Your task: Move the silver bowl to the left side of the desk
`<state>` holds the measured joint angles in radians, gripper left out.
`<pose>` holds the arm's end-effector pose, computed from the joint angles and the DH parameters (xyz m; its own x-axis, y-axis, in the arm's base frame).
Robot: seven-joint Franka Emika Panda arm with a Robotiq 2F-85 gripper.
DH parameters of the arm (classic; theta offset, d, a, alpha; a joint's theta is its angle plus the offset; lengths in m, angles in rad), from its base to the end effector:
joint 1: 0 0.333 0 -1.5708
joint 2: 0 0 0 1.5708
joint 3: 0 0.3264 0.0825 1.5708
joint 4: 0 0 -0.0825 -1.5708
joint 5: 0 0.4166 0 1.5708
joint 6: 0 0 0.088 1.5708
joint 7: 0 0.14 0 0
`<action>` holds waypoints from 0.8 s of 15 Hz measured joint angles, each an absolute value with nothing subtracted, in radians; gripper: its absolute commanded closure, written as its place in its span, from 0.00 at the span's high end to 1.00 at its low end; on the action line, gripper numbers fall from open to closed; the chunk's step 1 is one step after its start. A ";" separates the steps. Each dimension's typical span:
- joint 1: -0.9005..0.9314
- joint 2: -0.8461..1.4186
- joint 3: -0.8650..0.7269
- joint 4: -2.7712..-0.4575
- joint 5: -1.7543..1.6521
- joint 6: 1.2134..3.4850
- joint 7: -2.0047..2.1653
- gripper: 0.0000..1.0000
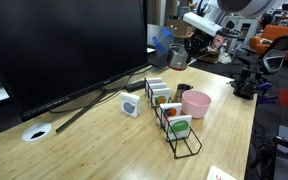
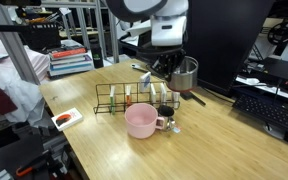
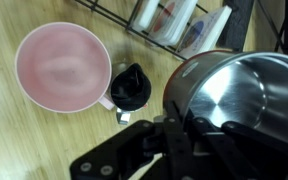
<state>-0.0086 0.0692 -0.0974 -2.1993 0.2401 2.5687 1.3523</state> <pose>0.5993 -0.0631 0.3410 -0.0505 -0.9925 -0.1111 -0.9470 0.0829 -0.3103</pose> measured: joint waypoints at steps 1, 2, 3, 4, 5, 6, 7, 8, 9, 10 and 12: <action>0.008 0.025 -0.082 -2.230 0.196 2.564 1.359 0.02; 0.023 -0.019 -0.062 -2.260 0.155 2.556 1.362 0.02; 0.037 -0.057 -0.037 -2.287 0.127 2.545 1.361 0.02; 0.052 -0.088 -0.009 -2.307 0.116 2.534 1.355 0.02; 0.067 -0.109 0.018 -2.318 0.113 2.523 1.346 0.02; 0.082 -0.122 0.046 -2.322 0.109 2.512 1.336 0.02; 0.098 -0.128 0.074 -2.322 0.103 2.504 1.328 0.02; 0.113 -0.129 0.101 -2.321 0.094 2.498 1.321 0.02; 0.128 -0.129 0.125 -2.321 0.086 2.492 1.314 0.02; 0.143 -0.126 0.148 -2.319 0.080 2.485 1.301 0.02; 0.159 -0.101 0.167 -2.311 0.077 2.475 1.233 0.02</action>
